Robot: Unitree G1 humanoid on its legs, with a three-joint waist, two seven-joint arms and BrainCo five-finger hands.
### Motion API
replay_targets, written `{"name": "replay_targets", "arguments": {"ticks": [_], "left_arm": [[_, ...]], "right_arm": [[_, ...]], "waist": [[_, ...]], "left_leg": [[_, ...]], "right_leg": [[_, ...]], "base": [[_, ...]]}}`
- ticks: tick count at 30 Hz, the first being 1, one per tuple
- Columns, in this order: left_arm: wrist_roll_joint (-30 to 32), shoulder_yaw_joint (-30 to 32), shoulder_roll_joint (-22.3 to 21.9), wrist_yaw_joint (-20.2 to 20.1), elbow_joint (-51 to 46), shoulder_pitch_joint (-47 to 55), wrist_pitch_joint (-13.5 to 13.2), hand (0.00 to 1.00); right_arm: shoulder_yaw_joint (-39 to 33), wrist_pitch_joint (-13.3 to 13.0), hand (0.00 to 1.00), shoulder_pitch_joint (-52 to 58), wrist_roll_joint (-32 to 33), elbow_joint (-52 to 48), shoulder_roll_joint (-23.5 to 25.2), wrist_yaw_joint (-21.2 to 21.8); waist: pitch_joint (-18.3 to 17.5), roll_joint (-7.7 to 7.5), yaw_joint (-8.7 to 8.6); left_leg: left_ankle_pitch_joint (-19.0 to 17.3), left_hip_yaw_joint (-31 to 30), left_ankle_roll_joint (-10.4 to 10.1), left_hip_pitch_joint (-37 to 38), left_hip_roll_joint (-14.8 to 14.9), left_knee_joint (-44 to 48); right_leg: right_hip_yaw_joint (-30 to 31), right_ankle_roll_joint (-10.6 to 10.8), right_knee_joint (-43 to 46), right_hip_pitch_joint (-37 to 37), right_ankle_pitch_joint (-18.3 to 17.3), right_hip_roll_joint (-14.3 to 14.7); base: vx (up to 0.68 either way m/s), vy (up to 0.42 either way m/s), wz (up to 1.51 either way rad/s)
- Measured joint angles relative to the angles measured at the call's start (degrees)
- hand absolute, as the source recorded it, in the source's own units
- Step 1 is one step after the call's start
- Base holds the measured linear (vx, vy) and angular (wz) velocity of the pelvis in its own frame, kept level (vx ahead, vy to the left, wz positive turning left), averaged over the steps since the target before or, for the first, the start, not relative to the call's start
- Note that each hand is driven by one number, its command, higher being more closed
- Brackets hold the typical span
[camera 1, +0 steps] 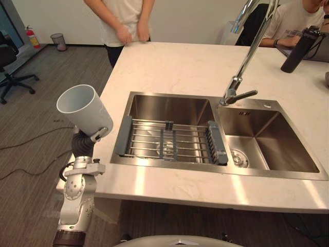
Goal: Walk over to the sink, pick up the cup, carry it to the dishwasher, place the cup inside the dishwasher, then close the dishwasher door
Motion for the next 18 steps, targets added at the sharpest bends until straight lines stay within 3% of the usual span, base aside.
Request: {"name": "replay_targets", "arguments": {"ticks": [2, 5, 11, 13, 16, 18], "left_arm": [[-0.03, 0.07, -0.87, -0.05, -0.05, -0.04, -0.09, 1.00], [-0.06, -1.26, -2.76, -1.67, -0.05, -0.20, -0.09, 1.00], [-0.59, -2.06, -3.69, -5.80, 0.21, -0.14, -0.09, 1.00], [-0.56, -2.62, -3.76, -7.52, 0.20, 0.50, -0.09, 1.00], [-0.48, -2.52, -4.42, -7.18, -1.37, 3.70, -0.06, 1.00], [-0.32, -2.40, -5.76, -5.35, -4.47, 5.66, 0.02, 1.00]], "right_arm": [[-0.04, -0.08, 0.00, -0.08, 1.26, -0.03, -0.04, 0.64], [-0.68, 0.40, 0.00, 1.02, 8.21, 0.05, -0.01, 4.47], [-1.47, 0.06, 0.00, 2.63, 20.72, 0.58, 0.12, 14.14], [-2.75, -0.19, 0.00, 1.22, 23.21, 2.11, 0.12, 17.84], [-2.74, -0.46, 0.00, -0.91, 22.98, 4.52, -0.18, 20.11], [-2.61, -0.61, 0.00, -4.12, 21.88, 6.46, -1.69, 20.46]], "waist": [[-0.09, 0.13, -0.03], [-0.27, 0.24, -2.04], [-0.46, 0.53, -2.12], [-0.39, 0.74, -0.52], [-0.31, 0.77, 1.02], [2.19, 1.81, 4.39]], "left_leg": [[-0.35, 0.75, -0.02, 0.00, 0.10, 0.00], [-0.37, -0.12, 0.13, -0.92, -0.40, 0.00], [-0.55, -5.59, 0.24, -0.92, -1.74, 0.02], [-0.29, -6.69, 0.48, -0.85, -1.93, 0.04], [0.79, -10.77, 0.51, -4.66, -2.07, 2.00], [1.31, -15.21, -0.29, -11.70, -2.56, 9.28]], "right_leg": [[0.93, -0.26, -0.49, -0.65, 0.39, 0.13], [0.00, -0.12, -0.81, -0.97, 0.35, -0.27], [-1.99, 0.69, -0.32, 0.17, -0.24, -0.79], [-2.89, 0.45, 1.94, 0.36, -1.68, -0.98], [-6.56, 0.08, 3.93, -0.18, -2.69, -0.99], [-12.78, -0.54, 5.37, -0.95, -3.08, -0.57]], "base": [[-0.01, 0.005, -0.32], [0.01, 0.003, 0.04], [0.05, -0.011, 0.17], [0.01, -0.021, 0.38], [-0.06, -0.048, 0.85], [-0.17, -0.057, 1.45]]}}
